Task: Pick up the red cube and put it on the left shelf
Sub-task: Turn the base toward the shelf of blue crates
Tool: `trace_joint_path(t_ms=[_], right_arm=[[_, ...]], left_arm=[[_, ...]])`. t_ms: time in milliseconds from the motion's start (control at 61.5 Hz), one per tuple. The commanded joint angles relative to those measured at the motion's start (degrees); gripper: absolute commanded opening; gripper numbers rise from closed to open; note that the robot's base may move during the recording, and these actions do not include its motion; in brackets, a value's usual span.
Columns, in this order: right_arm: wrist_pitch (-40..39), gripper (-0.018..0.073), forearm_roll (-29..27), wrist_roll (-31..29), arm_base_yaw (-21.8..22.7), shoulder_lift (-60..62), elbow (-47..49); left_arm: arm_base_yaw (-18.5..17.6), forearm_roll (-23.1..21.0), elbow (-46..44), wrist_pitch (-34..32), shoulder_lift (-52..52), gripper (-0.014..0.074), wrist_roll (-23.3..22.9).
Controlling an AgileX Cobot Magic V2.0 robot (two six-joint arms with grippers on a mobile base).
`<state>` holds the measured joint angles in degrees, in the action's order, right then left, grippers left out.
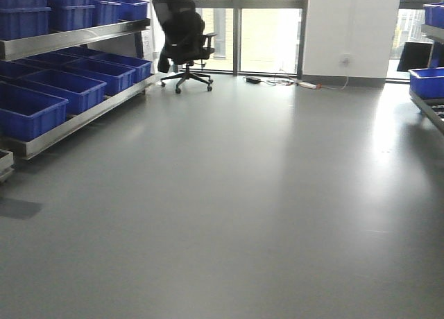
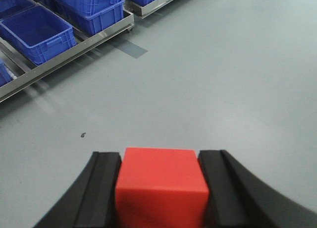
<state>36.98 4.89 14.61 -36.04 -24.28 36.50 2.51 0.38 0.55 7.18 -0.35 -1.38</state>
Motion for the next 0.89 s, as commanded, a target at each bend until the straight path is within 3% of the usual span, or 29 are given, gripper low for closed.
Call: trace_joint_path(t_ms=[0,878], right_arm=[[-4.3,0.0201,0.8,-0.4,0.1,-0.4,1.6],[-4.3,0.0201,0.8,-0.4,0.1,-0.4,1.6]], left_arm=[[0.1,-0.4,1.3,-4.9,-1.0,0.0102,0.0],[0.1,-0.4,1.3,-4.9,-1.0,0.0102,0.0]])
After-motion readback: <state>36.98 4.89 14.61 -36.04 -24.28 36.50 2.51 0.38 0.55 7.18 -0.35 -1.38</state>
